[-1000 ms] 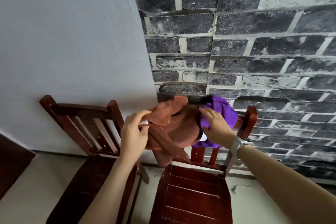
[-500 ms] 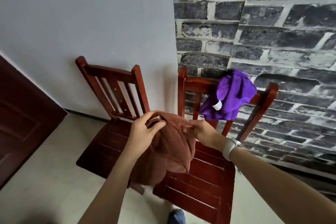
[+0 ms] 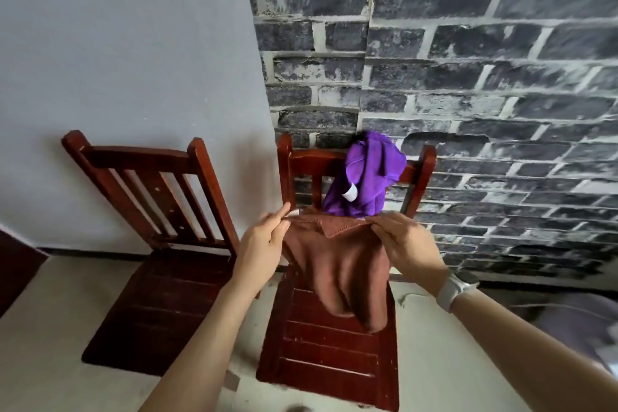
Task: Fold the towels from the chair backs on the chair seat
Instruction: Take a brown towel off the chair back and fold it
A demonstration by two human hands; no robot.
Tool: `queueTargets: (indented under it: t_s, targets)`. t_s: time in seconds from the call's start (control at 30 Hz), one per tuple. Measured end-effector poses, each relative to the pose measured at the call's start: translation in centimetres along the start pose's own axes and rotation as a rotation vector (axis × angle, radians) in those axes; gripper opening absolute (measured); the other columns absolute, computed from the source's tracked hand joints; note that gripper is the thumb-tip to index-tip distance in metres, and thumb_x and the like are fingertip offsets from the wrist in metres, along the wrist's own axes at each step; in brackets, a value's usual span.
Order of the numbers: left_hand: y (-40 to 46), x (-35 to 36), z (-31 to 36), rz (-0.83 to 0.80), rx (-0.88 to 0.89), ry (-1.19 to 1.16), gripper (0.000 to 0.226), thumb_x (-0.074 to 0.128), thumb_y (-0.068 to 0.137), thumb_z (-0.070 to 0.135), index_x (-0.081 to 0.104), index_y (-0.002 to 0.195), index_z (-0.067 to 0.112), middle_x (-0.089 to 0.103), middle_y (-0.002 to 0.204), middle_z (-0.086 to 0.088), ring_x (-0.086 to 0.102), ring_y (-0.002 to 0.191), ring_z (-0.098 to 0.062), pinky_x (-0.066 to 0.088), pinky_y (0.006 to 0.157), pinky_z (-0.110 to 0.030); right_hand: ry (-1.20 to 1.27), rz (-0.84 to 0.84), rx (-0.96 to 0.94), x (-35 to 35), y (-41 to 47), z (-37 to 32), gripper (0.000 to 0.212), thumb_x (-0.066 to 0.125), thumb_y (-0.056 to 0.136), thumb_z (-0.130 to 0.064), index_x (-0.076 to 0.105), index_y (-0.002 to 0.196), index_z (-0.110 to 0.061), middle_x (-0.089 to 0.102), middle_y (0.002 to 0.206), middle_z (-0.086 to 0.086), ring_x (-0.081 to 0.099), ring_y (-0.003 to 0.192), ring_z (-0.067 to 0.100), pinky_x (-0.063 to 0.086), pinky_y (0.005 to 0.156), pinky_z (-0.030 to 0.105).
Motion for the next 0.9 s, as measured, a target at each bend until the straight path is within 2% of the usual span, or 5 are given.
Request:
queueTargets:
  t_s: [0.1, 0.33, 0.6, 0.77, 0.9]
  targets:
    - [1.3, -0.5, 1.9, 0.052, 0.034, -0.060, 0.034, 0.045, 0.095, 0.020, 0.054, 0.127, 0.026, 0.067, 0.098, -0.001, 0.061, 0.076, -0.006, 0.044, 0.073, -0.019, 0.083, 0.098, 0.057, -1.4, 0.6, 0.0, 0.040, 0.036, 0.088, -0.036, 0.062, 0.091, -0.006, 0.065, 0.077, 0.013, 0.061, 0.073, 0.032, 0.043, 0.064, 0.035]
    - [7.0, -4.4, 6.8, 0.340, 0.049, -0.221, 0.025, 0.037, 0.097, 0.011, 0.061, 0.096, 0.003, 0.060, 0.083, -0.005, 0.053, 0.076, -0.020, 0.035, 0.065, -0.026, 0.282, -0.311, 0.083, -2.3, 1.6, -1.4, 0.043, 0.052, 0.076, -0.060, 0.060, 0.088, -0.020, 0.058, 0.071, -0.012, 0.053, 0.064, -0.008, 0.039, 0.061, 0.009]
    - [9.3, -5.4, 7.2, 0.338, 0.055, -0.192, 0.031, 0.042, 0.095, 0.014, 0.041, 0.064, 0.013, 0.042, 0.055, 0.005, 0.039, 0.056, -0.016, 0.029, 0.056, -0.027, 0.462, -0.185, 0.272, 1.2, 1.8, -1.8, 0.024, 0.050, 0.091, -0.006, 0.044, 0.068, -0.002, 0.038, 0.060, 0.003, 0.035, 0.052, 0.003, 0.030, 0.057, 0.024]
    - [9.5, -4.6, 1.5, 0.083, -0.220, 0.018, 0.041, 0.052, 0.090, 0.028, 0.044, 0.130, 0.020, 0.046, 0.129, -0.010, 0.051, 0.115, -0.027, 0.040, 0.096, -0.033, 0.427, -0.085, 0.242, -1.1, 4.1, -3.6, 0.029, 0.050, 0.092, -0.011, 0.043, 0.065, -0.015, 0.037, 0.056, -0.003, 0.036, 0.047, 0.001, 0.029, 0.052, 0.019]
    - [4.8, -1.4, -0.9, -0.121, -0.173, -0.100, 0.028, 0.056, 0.090, 0.022, 0.058, 0.116, 0.013, 0.060, 0.115, -0.004, 0.056, 0.101, -0.012, 0.040, 0.078, -0.004, 0.320, -0.094, 0.189, -1.5, 5.4, -5.4, 0.021, 0.049, 0.093, -0.015, 0.048, 0.072, -0.017, 0.043, 0.057, -0.005, 0.038, 0.050, 0.003, 0.032, 0.050, 0.016]
Point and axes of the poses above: each hand's wrist, its own y-axis towards the middle knuckle, its own x-axis out of the palm, z = x × y, the point moved 2 cm from there along y, towards the middle knuckle
